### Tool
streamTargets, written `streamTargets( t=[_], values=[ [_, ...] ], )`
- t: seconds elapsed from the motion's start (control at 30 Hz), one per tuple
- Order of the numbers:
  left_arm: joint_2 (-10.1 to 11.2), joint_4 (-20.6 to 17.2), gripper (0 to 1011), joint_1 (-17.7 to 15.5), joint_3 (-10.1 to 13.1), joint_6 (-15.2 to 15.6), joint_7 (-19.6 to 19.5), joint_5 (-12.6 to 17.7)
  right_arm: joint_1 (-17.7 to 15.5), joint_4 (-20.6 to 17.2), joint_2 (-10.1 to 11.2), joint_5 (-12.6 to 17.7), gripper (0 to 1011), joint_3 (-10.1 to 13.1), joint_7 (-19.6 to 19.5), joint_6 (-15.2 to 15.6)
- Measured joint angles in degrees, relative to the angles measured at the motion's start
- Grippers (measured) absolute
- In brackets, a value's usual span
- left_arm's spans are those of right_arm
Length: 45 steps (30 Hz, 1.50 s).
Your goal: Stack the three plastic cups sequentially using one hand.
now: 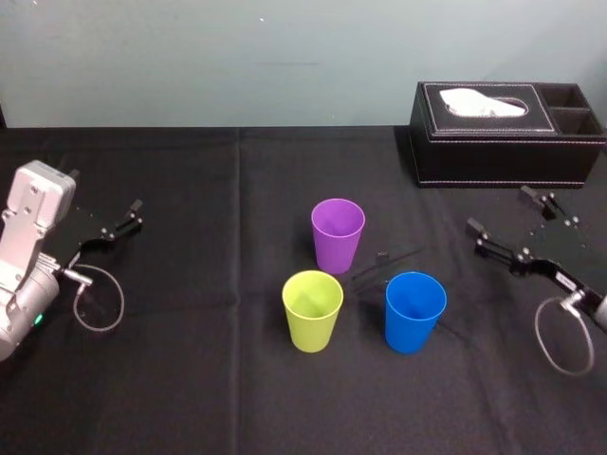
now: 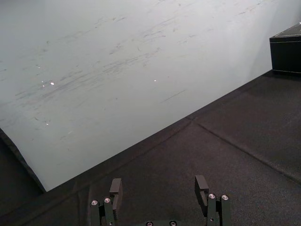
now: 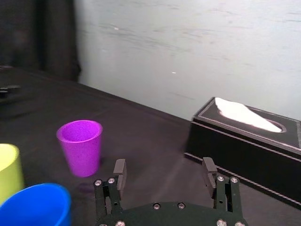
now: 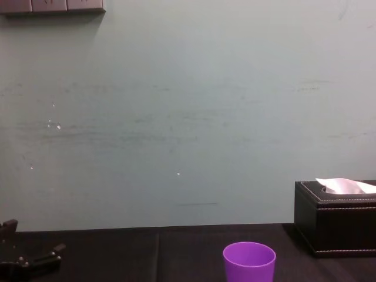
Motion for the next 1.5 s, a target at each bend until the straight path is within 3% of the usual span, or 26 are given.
streamTargets(
  t=[0.27, 0.63, 0.9, 1.5],
  values=[
    [0.0, 0.0, 1011, 0.0, 0.0, 0.0, 0.0, 0.0, -4.9, -3.1, 3.6, 3.4, 1003, 2.5, 7.4, -1.9],
    [0.0, 0.0, 1011, 0.0, 0.0, 0.0, 0.0, 0.0, -9.7, -4.7, 6.2, 2.9, 1003, 3.2, 13.4, -3.5],
    [0.0, 0.0, 1011, 0.0, 0.0, 0.0, 0.0, 0.0, -10.2, -3.6, 5.6, 1.5, 1003, 2.0, 16.0, -3.4],
    [0.0, 0.0, 1011, 0.0, 0.0, 0.0, 0.0, 0.0, -6.7, -0.3, 1.3, -1.6, 1003, -0.1, 18.7, -0.4]
  ],
)
